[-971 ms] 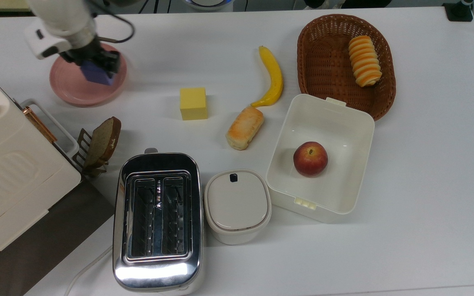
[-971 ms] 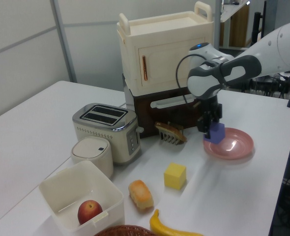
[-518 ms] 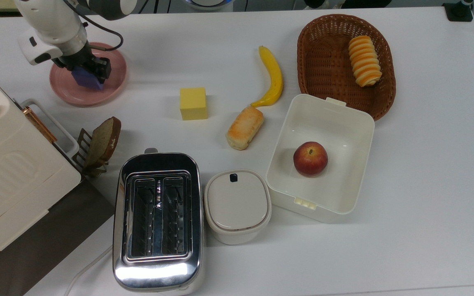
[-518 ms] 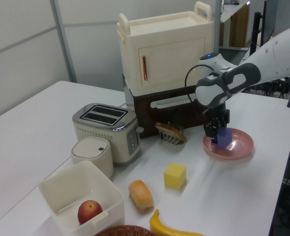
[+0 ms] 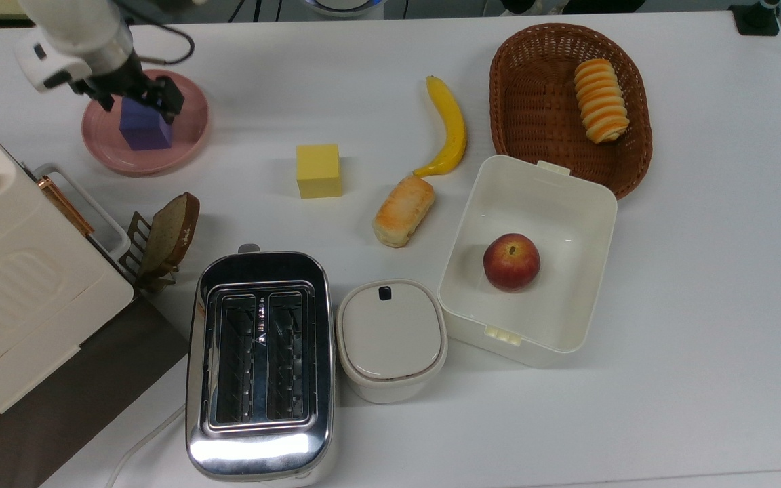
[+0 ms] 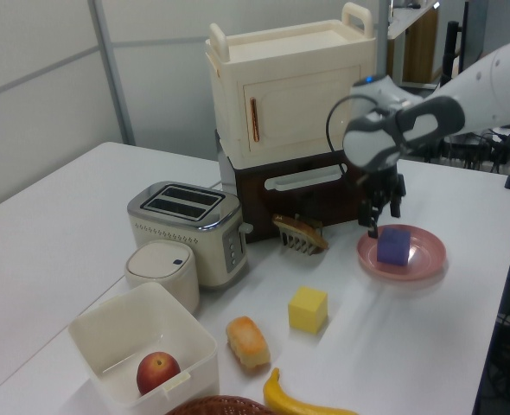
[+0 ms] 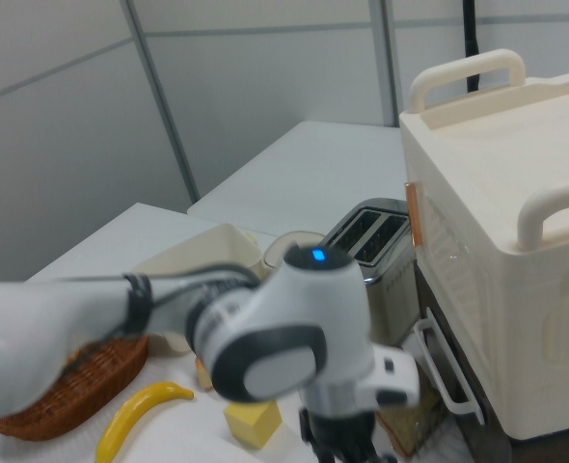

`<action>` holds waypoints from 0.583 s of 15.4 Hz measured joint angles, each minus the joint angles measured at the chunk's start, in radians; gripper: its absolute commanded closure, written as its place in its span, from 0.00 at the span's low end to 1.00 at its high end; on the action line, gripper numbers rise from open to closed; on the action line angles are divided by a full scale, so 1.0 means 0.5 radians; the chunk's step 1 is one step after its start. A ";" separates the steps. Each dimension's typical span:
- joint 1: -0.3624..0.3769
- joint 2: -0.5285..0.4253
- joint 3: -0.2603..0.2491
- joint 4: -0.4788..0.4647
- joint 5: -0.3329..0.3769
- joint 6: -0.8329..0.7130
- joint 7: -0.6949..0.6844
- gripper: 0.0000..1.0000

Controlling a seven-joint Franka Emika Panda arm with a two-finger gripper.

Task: Put the purple cube on a plate

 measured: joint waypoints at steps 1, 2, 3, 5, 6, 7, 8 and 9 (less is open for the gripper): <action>0.034 -0.045 0.010 0.053 0.010 -0.095 0.034 0.00; 0.080 -0.092 0.022 0.101 0.013 -0.192 0.091 0.00; 0.130 -0.138 0.046 0.142 0.015 -0.276 0.149 0.00; 0.197 -0.221 0.165 0.208 0.041 -0.391 0.304 0.00; 0.212 -0.255 0.255 0.236 0.055 -0.431 0.399 0.00; 0.221 -0.284 0.352 0.264 0.059 -0.457 0.495 0.00; 0.232 -0.307 0.440 0.285 0.059 -0.469 0.593 0.00; 0.244 -0.325 0.505 0.299 0.059 -0.474 0.667 0.00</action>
